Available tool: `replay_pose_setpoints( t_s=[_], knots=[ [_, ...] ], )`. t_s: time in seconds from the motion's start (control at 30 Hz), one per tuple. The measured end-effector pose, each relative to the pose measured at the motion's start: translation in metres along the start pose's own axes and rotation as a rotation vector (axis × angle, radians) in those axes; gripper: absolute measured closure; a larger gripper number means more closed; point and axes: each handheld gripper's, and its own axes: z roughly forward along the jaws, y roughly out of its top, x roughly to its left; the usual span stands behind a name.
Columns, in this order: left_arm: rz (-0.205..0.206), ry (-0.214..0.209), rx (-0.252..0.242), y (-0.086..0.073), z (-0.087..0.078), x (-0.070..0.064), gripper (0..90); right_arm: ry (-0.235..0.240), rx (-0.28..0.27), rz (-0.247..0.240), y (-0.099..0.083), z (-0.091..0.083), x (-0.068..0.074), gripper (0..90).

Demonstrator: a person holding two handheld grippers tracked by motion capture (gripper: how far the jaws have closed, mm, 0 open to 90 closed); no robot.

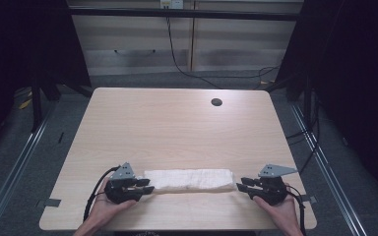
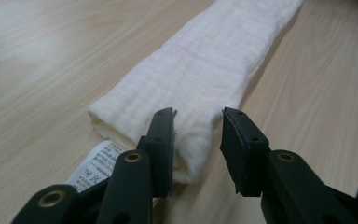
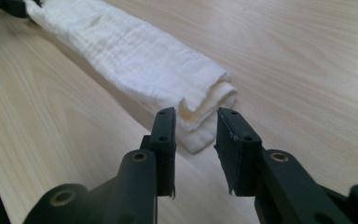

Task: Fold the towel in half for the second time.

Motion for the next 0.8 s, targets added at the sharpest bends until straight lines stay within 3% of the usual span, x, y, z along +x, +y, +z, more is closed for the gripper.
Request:
replay_pose_setpoints(
  t_s=[0.23,0.33,0.47,0.57,0.63,0.7,0.8],
  knots=[
    [-0.054,0.004,-0.091,0.003,-0.017,0.008,56.7,-0.001,-0.037,0.011,0.004,-0.002,0.001,66.2],
    [-0.113,0.002,-0.126,0.005,-0.025,0.014,50.4,-0.008,-0.082,0.029,0.01,-0.007,0.0,63.8],
    [-0.144,0.038,-0.136,0.003,-0.04,0.021,45.4,-0.027,-0.138,0.059,0.013,-0.018,-0.004,59.9],
    [-0.174,0.071,-0.147,-0.005,-0.054,0.027,47.4,-0.045,-0.177,0.091,0.01,-0.028,-0.01,56.5],
    [-0.214,0.109,-0.151,-0.013,-0.062,0.031,46.8,-0.064,-0.176,0.109,0.005,-0.034,-0.015,54.1],
    [-0.214,0.148,-0.128,-0.02,-0.066,0.033,44.3,-0.088,-0.175,0.128,-0.001,-0.039,-0.018,52.1],
    [-0.25,0.17,-0.124,-0.031,-0.071,0.037,41.8,-0.106,-0.185,0.146,-0.008,-0.043,-0.021,49.3]
  ],
)
